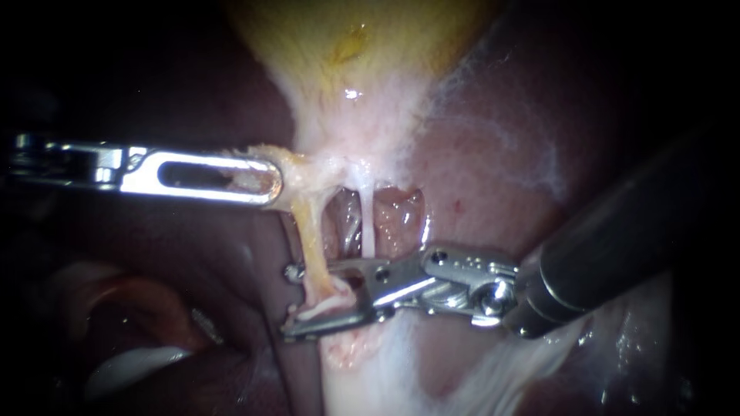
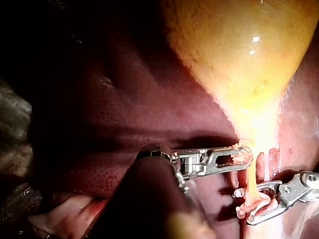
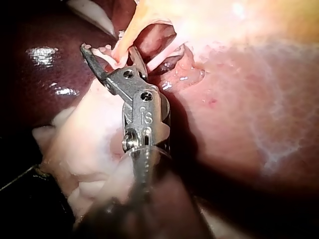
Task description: Clipping second clip left tube
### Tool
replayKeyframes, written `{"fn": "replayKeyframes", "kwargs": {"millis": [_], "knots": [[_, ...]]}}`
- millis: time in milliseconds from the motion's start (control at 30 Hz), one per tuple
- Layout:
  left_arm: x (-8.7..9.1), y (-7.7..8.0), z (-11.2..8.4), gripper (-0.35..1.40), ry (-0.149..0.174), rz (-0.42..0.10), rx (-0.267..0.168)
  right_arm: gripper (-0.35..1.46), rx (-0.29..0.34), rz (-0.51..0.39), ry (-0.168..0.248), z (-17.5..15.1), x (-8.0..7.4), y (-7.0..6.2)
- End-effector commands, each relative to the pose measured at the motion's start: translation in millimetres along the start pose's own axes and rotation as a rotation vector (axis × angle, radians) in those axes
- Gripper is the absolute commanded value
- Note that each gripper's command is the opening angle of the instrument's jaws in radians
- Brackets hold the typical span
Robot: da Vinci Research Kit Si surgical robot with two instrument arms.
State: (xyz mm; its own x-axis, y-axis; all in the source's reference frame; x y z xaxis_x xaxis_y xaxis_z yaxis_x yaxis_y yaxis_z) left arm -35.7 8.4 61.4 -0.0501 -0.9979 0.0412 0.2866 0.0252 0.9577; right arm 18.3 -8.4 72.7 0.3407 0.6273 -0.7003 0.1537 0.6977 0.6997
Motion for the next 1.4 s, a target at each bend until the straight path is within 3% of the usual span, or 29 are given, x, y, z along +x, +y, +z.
{"fn": "replayKeyframes", "kwargs": {"millis": [33,300,467,667,767,833,1133,1400], "knots": [[0.0,0.0,0.1,-0.35,0.001,0.000,-0.001,0.44,-0.002,-0.002,0.002,0.0,0.1,0.0],[0.0,-0.1,0.3,-0.35,0.002,0.000,0.001,0.40,-0.003,-0.002,0.002,0.3,0.2,0.2],[0.1,-0.1,0.3,-0.35,0.002,0.000,0.001,0.26,-0.006,-0.002,0.002,0.1,0.1,0.2],[0.1,-0.1,0.3,-0.35,0.002,0.000,0.001,-0.11,-0.016,-0.002,-0.004,-0.5,0.0,0.0],[0.1,-0.1,0.3,-0.35,0.002,0.000,0.001,-0.35,-0.022,-0.002,-0.036,-0.7,0.0,-0.1],[0.1,-0.1,0.3,-0.35,0.002,0.000,0.001,-0.35,-0.033,-0.003,-0.061,-0.8,0.0,-0.1],[0.0,0.1,0.2,-0.35,0.003,0.000,0.002,-0.35,-0.049,-0.003,-0.092,-1.5,0.2,-0.3],[0.0,0.1,0.2,-0.35,0.004,0.000,0.002,-0.35,-0.050,-0.003,-0.095,-1.5,0.1,-0.3]]}}
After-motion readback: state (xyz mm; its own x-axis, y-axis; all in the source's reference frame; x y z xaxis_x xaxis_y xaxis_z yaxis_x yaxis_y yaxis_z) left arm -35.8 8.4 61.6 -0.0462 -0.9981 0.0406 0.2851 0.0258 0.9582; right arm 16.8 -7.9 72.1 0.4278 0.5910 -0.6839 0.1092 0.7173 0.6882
